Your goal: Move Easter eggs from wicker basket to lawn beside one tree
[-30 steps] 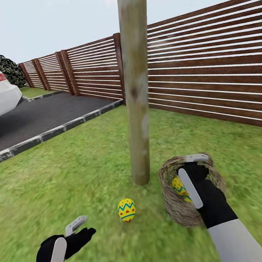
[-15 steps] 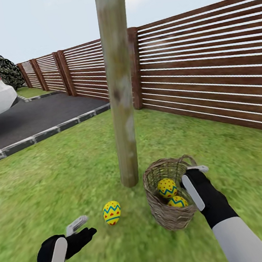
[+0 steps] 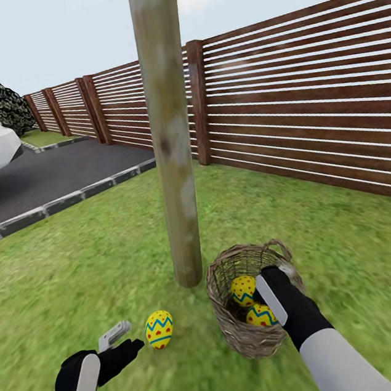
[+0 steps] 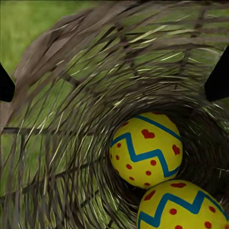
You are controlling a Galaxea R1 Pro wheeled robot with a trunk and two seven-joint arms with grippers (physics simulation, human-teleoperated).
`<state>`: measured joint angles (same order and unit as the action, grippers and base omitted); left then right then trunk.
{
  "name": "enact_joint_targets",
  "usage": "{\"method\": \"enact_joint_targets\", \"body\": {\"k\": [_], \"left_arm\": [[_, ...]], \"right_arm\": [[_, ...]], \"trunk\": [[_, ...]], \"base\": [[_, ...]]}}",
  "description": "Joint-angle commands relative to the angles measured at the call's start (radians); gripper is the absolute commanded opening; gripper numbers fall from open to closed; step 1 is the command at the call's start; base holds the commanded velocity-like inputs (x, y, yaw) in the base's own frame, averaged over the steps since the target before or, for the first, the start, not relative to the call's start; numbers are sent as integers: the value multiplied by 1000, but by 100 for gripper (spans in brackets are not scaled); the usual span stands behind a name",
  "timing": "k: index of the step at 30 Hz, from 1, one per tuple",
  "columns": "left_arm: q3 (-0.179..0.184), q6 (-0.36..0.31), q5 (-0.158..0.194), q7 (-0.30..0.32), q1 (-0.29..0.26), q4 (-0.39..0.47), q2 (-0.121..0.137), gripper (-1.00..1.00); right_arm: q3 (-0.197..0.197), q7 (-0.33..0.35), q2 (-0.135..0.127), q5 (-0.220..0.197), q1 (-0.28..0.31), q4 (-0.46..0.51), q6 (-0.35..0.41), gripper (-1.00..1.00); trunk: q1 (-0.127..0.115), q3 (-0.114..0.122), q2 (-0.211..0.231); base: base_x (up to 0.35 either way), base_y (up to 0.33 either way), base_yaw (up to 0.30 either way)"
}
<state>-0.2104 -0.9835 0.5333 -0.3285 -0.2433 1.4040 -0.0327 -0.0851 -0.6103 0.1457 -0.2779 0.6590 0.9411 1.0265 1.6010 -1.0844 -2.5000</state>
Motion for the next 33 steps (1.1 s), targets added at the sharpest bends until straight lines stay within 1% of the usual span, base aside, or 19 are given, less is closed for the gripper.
{"method": "enact_joint_targets", "body": {"k": [1,4,5,7,8,10,12,15,19,29,33], "left_arm": [[-3,-4,12,-9,-1,5,-1,100],[-7,-4,33,-9,-1,21,-2,100],[-7,-3,52,-10,-1,25,-2,100],[-9,-3,72,-10,-1,29,-2,100],[-9,1,89,-10,-1,31,-3,100],[-11,15,106,-11,-1,32,-3,100],[-13,37,114,-11,-1,34,-4,100],[-13,60,120,-11,-1,34,-4,100],[-14,70,123,-11,-1,35,-4,100],[-13,81,123,-7,-1,33,-4,100],[-13,82,123,-5,-1,33,-3,100]], "right_arm": [[-2,-5,2,-9,1,-4,3,100],[-5,9,10,-8,1,-19,3,100],[-10,13,12,-8,1,-25,3,100],[-16,15,13,-8,1,-29,3,100],[-22,17,14,-8,1,-33,3,100],[-29,18,15,-8,1,-40,3,100],[-33,19,17,-8,1,-47,2,100],[-36,19,18,-8,1,-53,1,100],[-38,20,22,-8,1,-56,-4,100],[-44,18,29,-6,1,-56,-22,100],[-45,18,29,-6,1,-57,-24,100]], "trunk": [[0,-1,0],[0,-1,0],[0,-5,-1],[1,-13,-1],[2,-16,-1],[3,-24,-2],[3,-32,-2],[5,-43,-3],[7,-59,-4],[7,-59,-4],[7,-59,-4]], "base": [[15,-6,0],[8,-3,0],[4,-2,0],[3,-1,0],[2,-1,0],[1,0,0],[0,0,0],[0,0,0],[0,0,0],[1,0,0],[156,0,0]]}}
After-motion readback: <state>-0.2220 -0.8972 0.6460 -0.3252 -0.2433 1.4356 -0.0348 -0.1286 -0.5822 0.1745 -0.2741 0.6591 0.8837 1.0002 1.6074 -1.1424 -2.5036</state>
